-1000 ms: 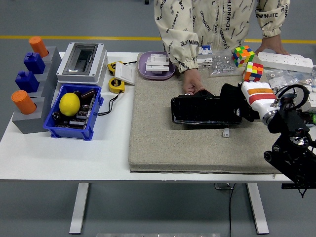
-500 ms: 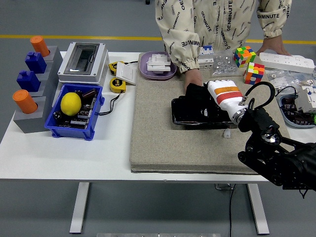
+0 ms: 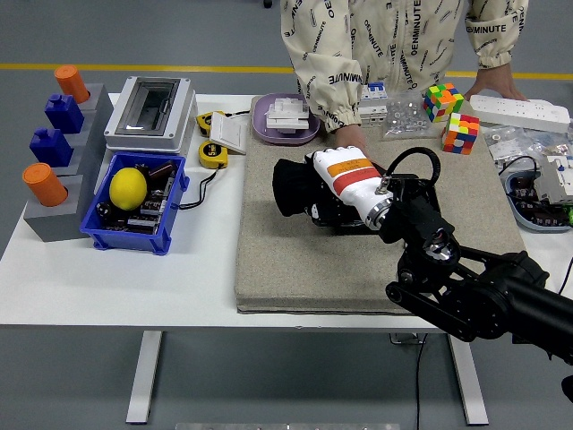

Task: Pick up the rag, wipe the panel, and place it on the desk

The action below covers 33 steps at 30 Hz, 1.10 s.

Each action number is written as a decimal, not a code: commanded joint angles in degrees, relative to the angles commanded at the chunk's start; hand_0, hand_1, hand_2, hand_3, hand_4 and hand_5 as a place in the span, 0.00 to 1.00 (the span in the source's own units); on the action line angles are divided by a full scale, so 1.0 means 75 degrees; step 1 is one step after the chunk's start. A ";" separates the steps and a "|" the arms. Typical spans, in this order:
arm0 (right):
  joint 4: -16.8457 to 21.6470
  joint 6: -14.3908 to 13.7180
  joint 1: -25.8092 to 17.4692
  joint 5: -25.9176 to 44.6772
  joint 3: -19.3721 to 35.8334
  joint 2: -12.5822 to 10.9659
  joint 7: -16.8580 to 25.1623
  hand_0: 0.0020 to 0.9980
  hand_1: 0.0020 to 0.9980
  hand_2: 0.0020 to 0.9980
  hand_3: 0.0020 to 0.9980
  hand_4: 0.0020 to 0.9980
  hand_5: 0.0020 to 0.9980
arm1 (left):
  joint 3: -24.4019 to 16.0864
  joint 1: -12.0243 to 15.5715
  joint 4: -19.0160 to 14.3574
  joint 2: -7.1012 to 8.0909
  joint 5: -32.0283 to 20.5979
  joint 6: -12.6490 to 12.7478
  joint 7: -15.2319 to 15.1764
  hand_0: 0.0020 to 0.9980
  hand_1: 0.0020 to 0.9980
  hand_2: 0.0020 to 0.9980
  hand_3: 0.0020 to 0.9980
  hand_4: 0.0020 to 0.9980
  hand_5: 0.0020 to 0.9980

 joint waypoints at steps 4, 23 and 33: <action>0.0011 -0.0001 0.0029 0.0007 -0.0083 0.0174 0.0005 0.37 0.46 0.51 0.53 0.88 0.24 | 0.0002 0.0013 0.0012 -0.0003 -0.0006 -0.0001 0.0003 0.65 0.66 0.70 0.58 0.68 0.45; -0.0373 0.0037 -0.0429 -0.0055 0.0499 -0.0342 -0.0004 0.37 0.46 0.51 0.53 0.88 0.24 | -0.0036 -0.0016 -0.0020 -0.0016 0.0022 -0.0004 -0.0003 0.65 0.66 0.70 0.58 0.68 0.45; -0.0357 0.0069 -0.0735 -0.0167 0.0954 -0.1069 -0.0012 0.37 0.46 0.51 0.53 0.88 0.25 | -0.0105 0.0045 0.0008 -0.0018 0.0059 0.0000 0.0005 0.65 0.66 0.70 0.58 0.68 0.45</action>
